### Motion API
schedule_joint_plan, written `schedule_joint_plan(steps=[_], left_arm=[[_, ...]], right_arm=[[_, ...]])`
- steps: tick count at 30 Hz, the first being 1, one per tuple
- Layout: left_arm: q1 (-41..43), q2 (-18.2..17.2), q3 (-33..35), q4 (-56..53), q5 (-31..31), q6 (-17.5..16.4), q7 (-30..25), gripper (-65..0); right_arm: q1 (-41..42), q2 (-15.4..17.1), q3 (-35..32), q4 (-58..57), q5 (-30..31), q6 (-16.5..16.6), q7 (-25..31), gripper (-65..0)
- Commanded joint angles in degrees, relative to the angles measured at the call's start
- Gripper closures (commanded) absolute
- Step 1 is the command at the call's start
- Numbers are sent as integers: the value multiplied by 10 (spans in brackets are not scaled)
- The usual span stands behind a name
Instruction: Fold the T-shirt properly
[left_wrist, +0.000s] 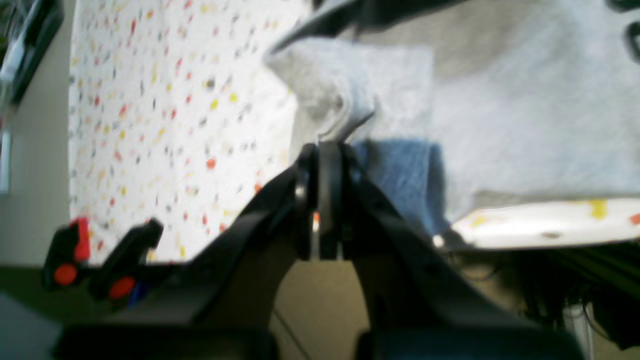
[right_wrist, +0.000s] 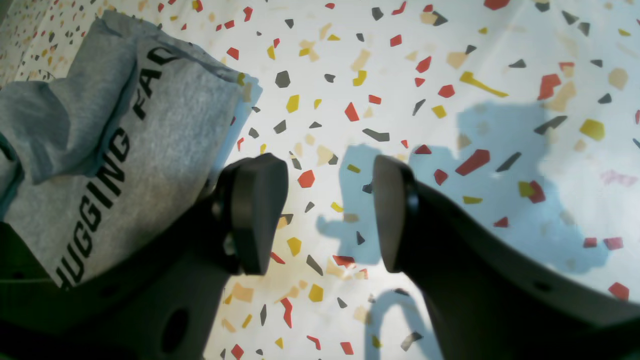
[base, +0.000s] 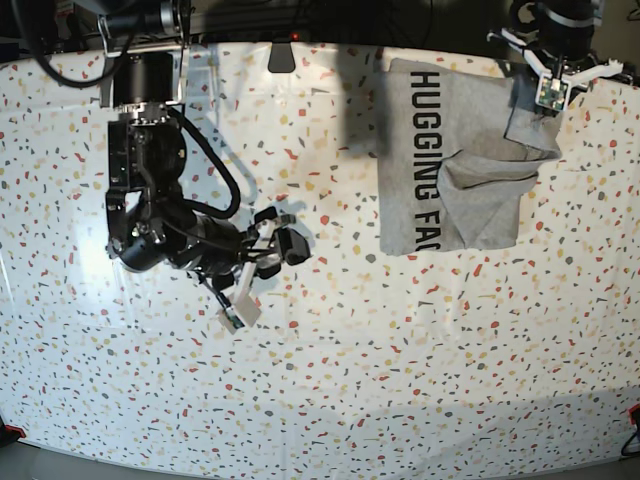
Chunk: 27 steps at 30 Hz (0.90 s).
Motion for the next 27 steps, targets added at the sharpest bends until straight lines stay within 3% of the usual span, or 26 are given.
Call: schedule_joint_plan(steps=[1, 5, 8, 11, 15, 18, 19, 21, 24, 27], left_arm=[[5, -2, -4, 12, 4, 6, -5, 0], [5, -2, -4, 12, 26, 6, 37, 0], [5, -2, -4, 12, 51, 11, 55, -112], [5, -2, -4, 12, 91, 83, 59, -235], [5, -2, -4, 12, 186, 191, 49, -262], [5, -2, -2, 12, 203, 195, -19, -262], [5, -2, -1, 12, 197, 183, -52, -262], [4, -2, -1, 12, 174, 126, -114, -262], [-10, -2, -1, 12, 113, -17, -168, -262], [-41, -2, -1, 12, 74, -165, -174, -262]], right_arm=[[14, 2, 1, 9, 10, 5, 5, -316], [14, 2, 1, 9, 23, 5, 0, -316], [14, 2, 1, 9, 27, 5, -1, -316], [14, 2, 1, 9, 27, 5, -1, -316], [14, 2, 1, 9, 27, 5, -1, -316], [14, 2, 1, 9, 42, 5, -1, -316], [14, 2, 1, 9, 45, 5, -1, -316], [14, 2, 1, 9, 50, 5, -1, -316], [14, 2, 1, 9, 50, 5, -1, -316], [14, 2, 1, 9, 50, 5, -2, -316]])
